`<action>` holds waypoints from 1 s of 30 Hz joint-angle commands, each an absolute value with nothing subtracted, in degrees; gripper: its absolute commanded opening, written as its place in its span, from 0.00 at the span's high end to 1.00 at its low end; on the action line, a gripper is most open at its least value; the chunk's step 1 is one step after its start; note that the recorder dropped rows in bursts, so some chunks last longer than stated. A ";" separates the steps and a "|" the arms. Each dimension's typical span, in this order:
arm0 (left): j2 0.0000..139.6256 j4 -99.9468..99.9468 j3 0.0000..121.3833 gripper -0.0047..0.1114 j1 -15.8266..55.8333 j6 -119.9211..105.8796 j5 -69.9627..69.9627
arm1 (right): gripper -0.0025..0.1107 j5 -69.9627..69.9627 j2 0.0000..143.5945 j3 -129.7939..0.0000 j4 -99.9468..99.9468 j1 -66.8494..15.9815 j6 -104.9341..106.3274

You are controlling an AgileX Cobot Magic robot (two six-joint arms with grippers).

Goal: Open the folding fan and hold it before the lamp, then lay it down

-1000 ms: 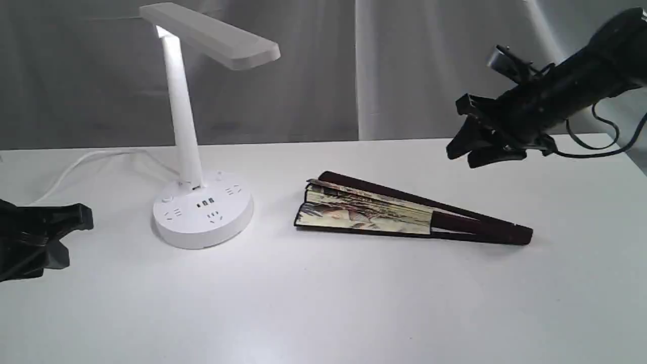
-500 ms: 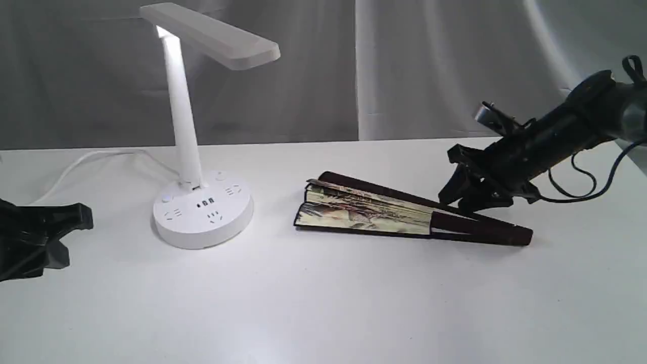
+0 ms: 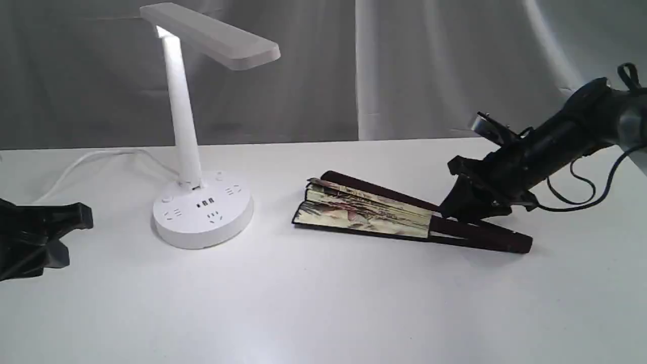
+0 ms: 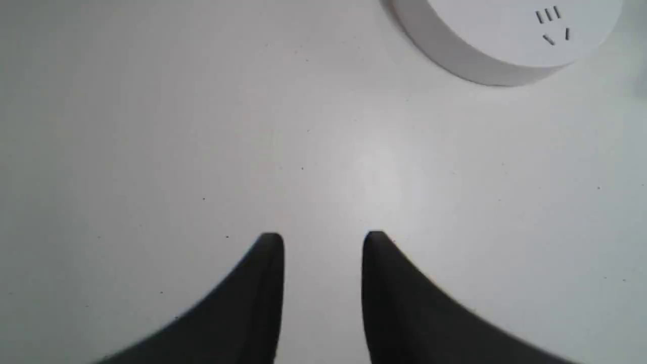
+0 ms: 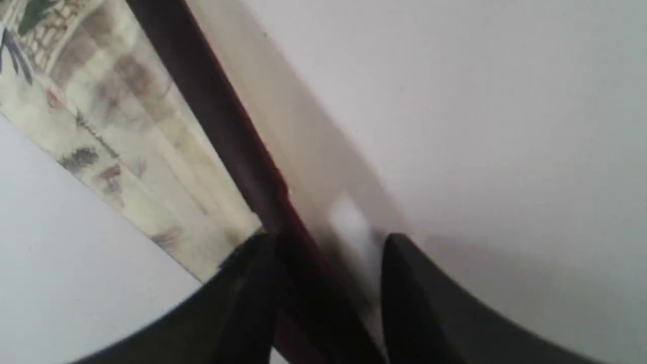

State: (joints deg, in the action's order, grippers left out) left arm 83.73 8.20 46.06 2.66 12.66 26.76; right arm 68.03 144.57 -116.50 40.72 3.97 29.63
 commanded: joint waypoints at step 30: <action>83.64 8.57 46.30 0.72 2.90 12.77 25.94 | 0.72 69.96 144.44 -116.43 39.65 3.91 35.01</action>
